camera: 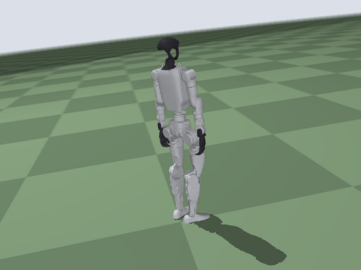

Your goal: Upper body actions

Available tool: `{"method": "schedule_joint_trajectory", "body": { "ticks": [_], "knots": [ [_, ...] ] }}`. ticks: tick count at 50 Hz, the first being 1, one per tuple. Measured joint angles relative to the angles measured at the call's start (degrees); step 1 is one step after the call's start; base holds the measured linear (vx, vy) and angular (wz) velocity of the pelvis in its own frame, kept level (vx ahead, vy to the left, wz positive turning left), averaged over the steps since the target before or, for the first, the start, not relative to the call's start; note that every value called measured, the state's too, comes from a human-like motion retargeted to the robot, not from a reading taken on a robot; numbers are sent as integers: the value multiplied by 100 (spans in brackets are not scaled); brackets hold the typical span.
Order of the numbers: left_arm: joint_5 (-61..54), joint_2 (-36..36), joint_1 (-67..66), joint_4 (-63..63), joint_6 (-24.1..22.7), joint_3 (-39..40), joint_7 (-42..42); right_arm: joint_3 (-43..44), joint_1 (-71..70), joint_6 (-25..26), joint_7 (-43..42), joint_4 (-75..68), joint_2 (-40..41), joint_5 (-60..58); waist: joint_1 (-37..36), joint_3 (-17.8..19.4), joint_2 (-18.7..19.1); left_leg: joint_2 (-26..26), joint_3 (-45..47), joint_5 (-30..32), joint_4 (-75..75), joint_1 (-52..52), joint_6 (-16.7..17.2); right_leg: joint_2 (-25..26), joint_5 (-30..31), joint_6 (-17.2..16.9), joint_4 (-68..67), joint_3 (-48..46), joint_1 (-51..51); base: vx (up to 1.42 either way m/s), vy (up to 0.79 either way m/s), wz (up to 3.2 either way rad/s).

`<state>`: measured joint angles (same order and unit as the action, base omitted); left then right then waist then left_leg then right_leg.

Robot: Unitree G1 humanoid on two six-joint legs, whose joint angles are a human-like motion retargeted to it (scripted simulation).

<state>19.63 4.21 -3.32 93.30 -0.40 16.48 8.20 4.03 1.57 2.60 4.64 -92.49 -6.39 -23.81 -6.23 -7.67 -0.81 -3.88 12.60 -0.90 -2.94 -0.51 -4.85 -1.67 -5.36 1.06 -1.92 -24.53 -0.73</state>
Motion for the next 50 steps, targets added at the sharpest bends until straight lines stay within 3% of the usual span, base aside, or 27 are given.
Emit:
{"method": "schedule_joint_trajectory", "body": {
  "ticks": [30,37,43,50],
  "knots": [
    [51,-79,40,43,26,-116,-70,-142,-93,-64,-41,83,29,-44,-19,-6,19,-62,-225,184,-70,240,24,-144,30,-77,5,-174,76,0,0,0],
    [46,-32,4,5,34,-72,-31,-219,-113,-74,-85,57,42,-76,-3,-15,99,24,-277,243,-125,342,209,-96,27,-54,-25,-167,127,-1,-2,2],
    [21,34,232,-162,24,-171,4,-189,-279,-27,-78,9,-38,73,-104,221,105,77,-500,309,-390,642,296,-75,81,29,101,-489,57,-12,-9,35],
    [-122,-113,773,-668,-68,-440,188,76,-354,-108,-117,174,-369,226,-265,710,69,-98,-835,667,-423,1020,206,-212,153,-10,383,-1512,-130,-23,-4,132]
  ]
}}
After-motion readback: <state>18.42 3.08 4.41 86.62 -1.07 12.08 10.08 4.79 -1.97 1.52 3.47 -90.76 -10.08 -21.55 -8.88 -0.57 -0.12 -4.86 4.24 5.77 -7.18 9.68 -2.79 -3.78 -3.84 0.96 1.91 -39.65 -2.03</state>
